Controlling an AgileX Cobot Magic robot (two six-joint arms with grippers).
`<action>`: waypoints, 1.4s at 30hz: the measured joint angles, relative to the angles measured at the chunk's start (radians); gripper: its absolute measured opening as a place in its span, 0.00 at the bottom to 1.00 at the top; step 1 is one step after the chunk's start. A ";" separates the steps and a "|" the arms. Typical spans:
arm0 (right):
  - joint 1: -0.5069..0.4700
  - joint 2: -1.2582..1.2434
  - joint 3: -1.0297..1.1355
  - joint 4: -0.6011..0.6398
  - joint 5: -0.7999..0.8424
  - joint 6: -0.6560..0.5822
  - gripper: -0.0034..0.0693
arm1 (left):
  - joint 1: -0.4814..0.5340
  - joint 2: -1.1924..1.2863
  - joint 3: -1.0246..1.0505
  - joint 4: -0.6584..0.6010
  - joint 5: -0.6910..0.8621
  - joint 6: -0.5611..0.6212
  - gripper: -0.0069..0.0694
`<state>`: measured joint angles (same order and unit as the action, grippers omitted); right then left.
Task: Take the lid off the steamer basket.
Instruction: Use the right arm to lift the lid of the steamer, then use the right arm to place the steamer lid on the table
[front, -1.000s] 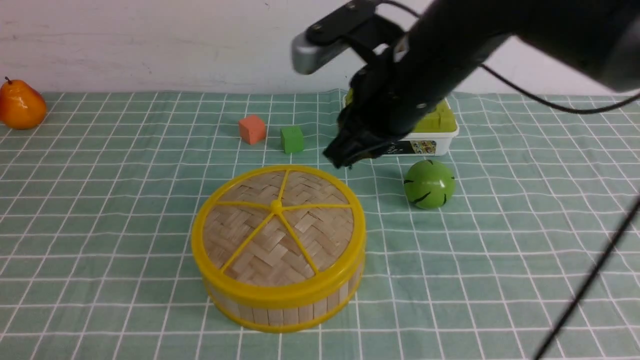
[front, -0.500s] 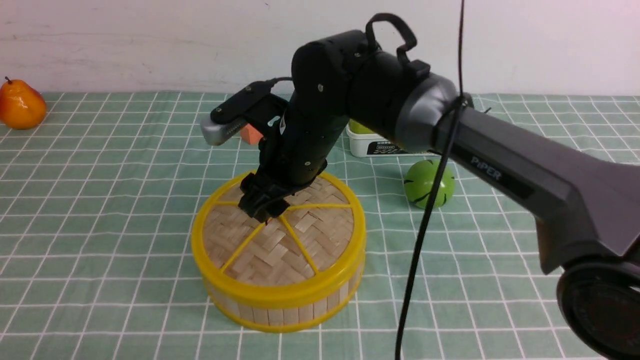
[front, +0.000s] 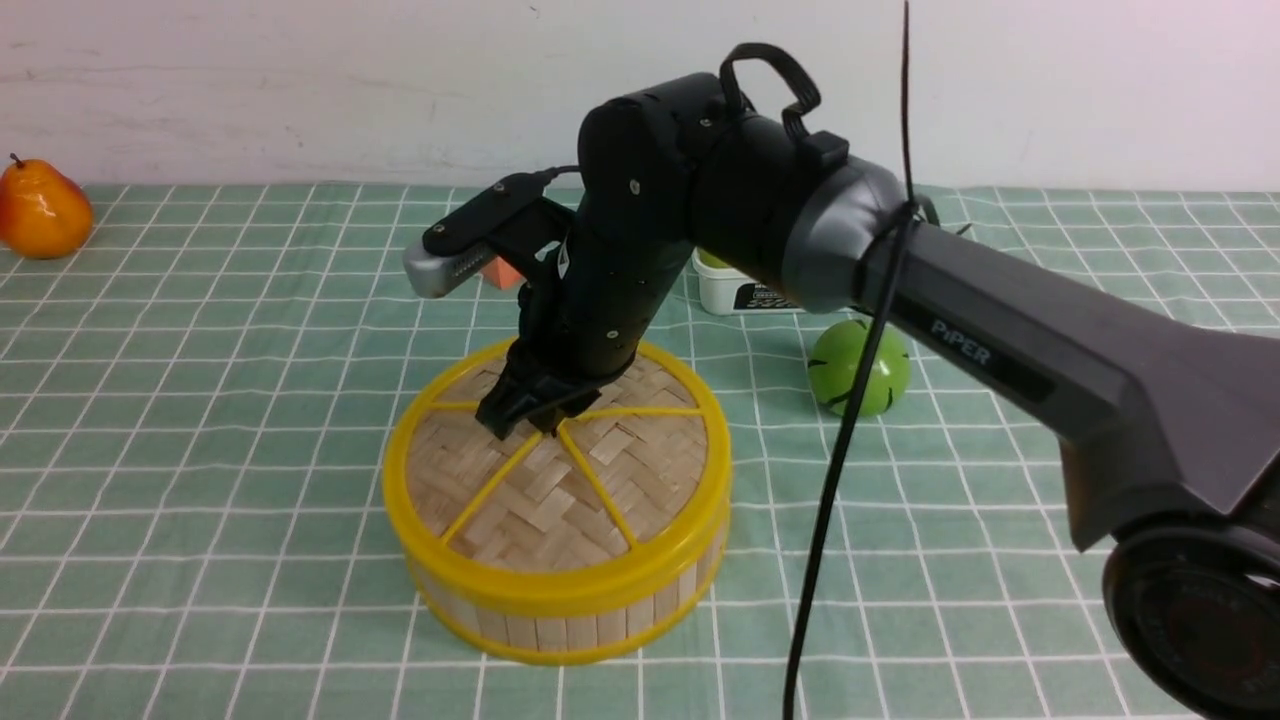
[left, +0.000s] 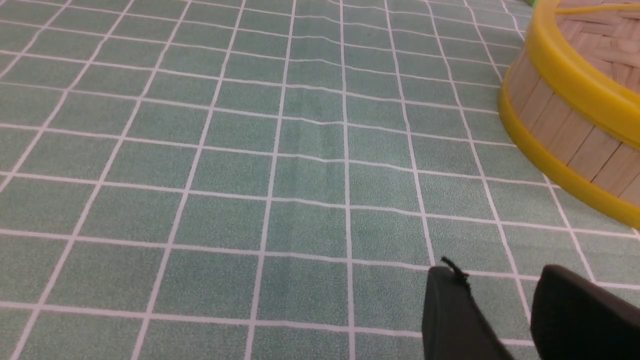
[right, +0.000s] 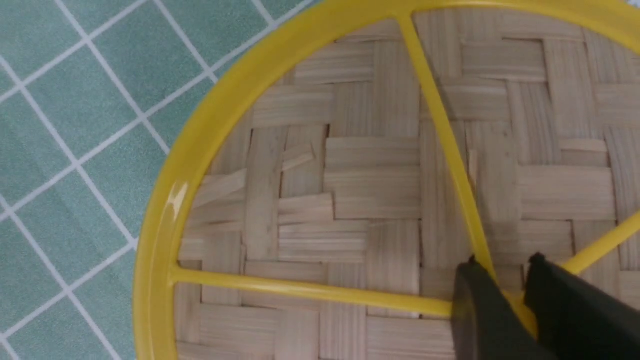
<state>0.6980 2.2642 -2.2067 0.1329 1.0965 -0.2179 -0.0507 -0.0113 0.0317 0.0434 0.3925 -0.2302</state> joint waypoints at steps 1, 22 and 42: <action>0.000 -0.001 0.000 0.000 0.002 0.000 0.16 | 0.000 0.000 0.000 0.000 0.000 0.000 0.40; -0.404 -0.614 0.789 0.024 -0.091 0.000 0.16 | 0.000 0.000 0.000 0.000 0.000 0.000 0.40; -0.437 -0.539 1.085 0.086 -0.549 0.000 0.44 | 0.000 0.000 0.000 0.000 0.000 0.000 0.40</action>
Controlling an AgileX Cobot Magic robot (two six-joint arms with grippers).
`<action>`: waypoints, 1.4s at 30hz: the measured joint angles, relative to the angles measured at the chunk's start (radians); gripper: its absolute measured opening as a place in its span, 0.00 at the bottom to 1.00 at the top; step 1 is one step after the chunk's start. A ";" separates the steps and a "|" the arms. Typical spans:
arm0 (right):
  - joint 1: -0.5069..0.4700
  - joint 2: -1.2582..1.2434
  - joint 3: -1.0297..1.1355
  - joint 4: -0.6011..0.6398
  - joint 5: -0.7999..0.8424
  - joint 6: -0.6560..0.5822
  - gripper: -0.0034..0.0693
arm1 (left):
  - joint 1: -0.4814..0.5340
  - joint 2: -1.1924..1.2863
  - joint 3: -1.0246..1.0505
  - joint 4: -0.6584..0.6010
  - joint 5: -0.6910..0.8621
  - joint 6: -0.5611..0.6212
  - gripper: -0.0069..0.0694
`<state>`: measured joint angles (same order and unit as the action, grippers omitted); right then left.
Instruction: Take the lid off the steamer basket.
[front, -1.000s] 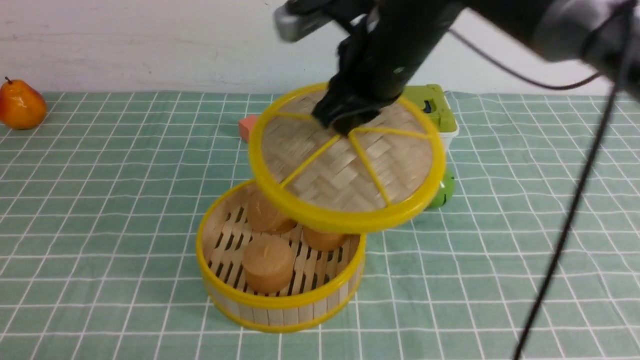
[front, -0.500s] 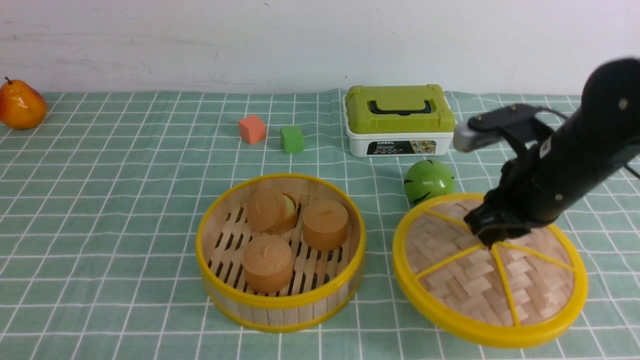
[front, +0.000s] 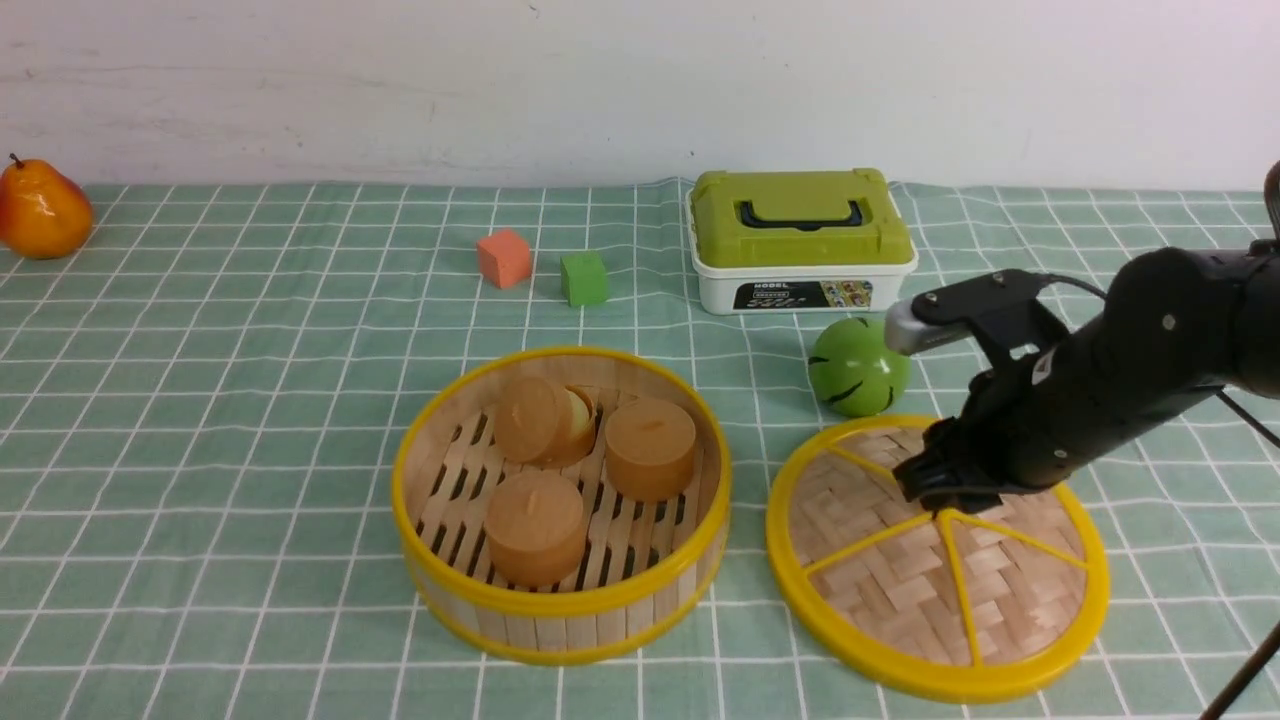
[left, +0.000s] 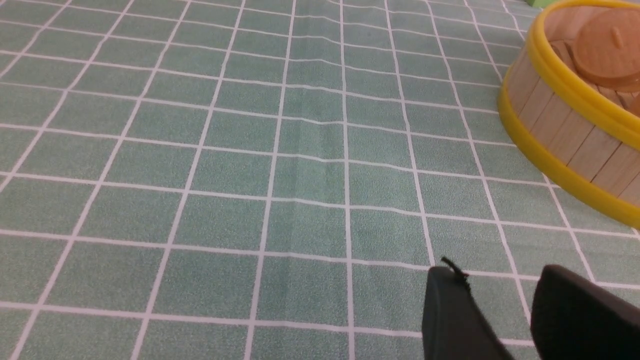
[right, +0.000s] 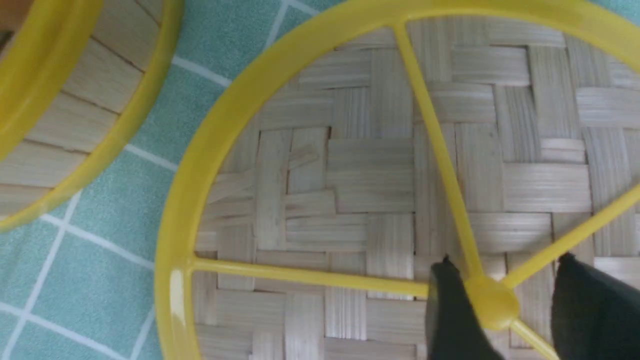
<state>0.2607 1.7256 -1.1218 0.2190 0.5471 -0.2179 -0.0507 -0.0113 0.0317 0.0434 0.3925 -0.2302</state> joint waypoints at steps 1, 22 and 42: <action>0.000 -0.036 -0.002 0.000 0.029 0.000 0.50 | 0.000 0.000 0.000 0.000 0.000 0.000 0.40; 0.000 -1.017 0.394 0.055 0.082 0.000 0.02 | 0.000 0.000 0.000 0.000 0.000 0.000 0.40; -0.001 -1.268 0.559 -0.022 0.018 0.000 0.03 | 0.000 0.000 0.000 0.000 0.000 0.000 0.40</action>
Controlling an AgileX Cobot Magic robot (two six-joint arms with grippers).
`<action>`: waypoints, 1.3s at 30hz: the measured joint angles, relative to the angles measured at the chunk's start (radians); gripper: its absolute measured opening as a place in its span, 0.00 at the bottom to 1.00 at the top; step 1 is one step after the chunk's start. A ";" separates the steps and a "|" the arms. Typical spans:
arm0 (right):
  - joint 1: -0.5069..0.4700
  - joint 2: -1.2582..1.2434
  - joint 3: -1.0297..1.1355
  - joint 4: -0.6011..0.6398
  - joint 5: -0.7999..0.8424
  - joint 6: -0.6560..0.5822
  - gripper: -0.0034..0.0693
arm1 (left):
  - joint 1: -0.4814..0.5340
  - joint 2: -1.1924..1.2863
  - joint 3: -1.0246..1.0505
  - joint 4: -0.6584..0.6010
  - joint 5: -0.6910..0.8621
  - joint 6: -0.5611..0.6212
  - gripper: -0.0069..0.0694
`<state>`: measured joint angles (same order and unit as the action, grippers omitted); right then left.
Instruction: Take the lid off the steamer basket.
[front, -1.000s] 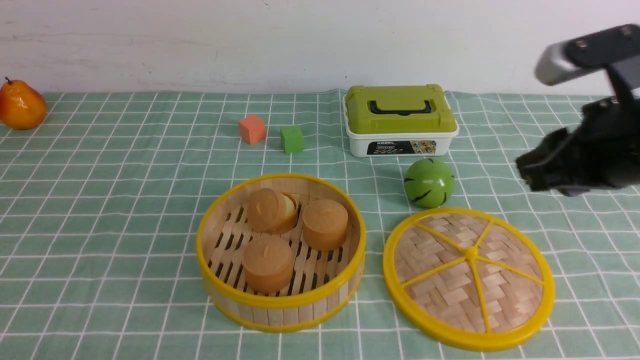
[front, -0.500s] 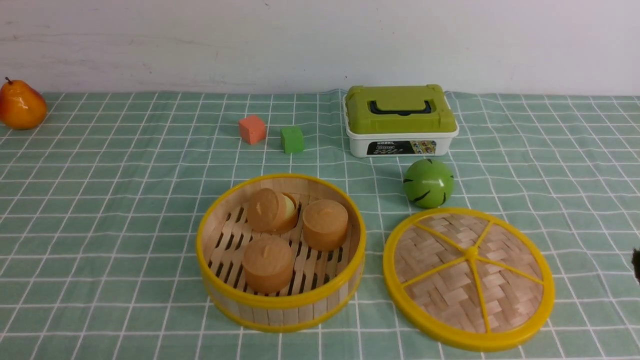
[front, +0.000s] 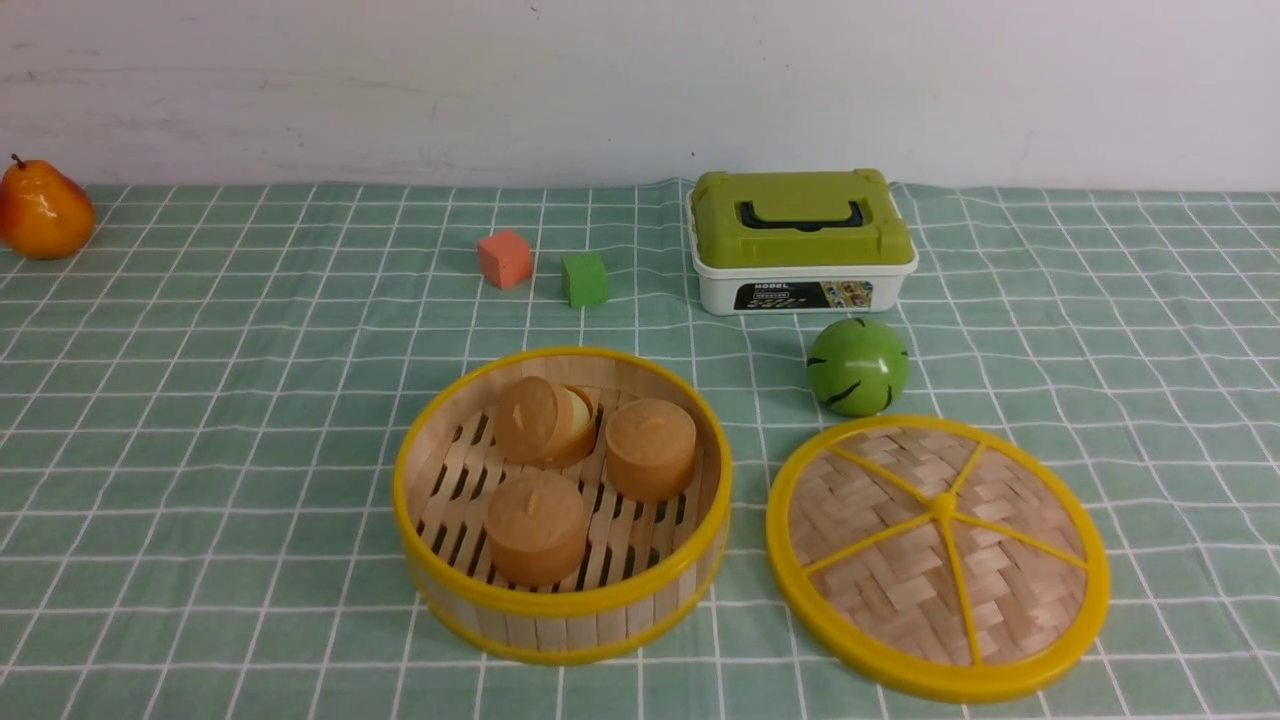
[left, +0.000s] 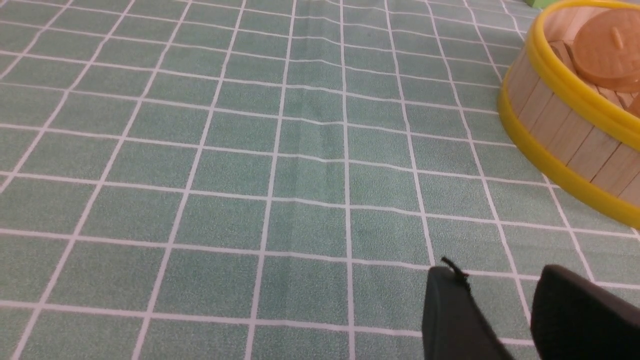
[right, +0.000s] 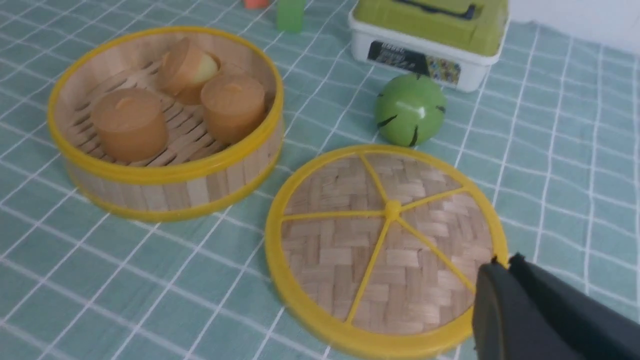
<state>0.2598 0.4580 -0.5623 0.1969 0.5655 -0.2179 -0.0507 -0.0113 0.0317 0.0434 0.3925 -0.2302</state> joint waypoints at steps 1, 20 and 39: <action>0.000 -0.004 0.010 -0.002 -0.014 0.000 0.03 | 0.000 0.000 0.000 0.000 0.000 0.000 0.40; -0.309 -0.468 0.588 -0.251 -0.266 0.363 0.03 | 0.000 0.000 0.000 0.000 0.000 0.000 0.40; -0.309 -0.468 0.581 -0.241 -0.183 0.366 0.03 | 0.000 0.000 0.000 0.000 0.000 0.000 0.40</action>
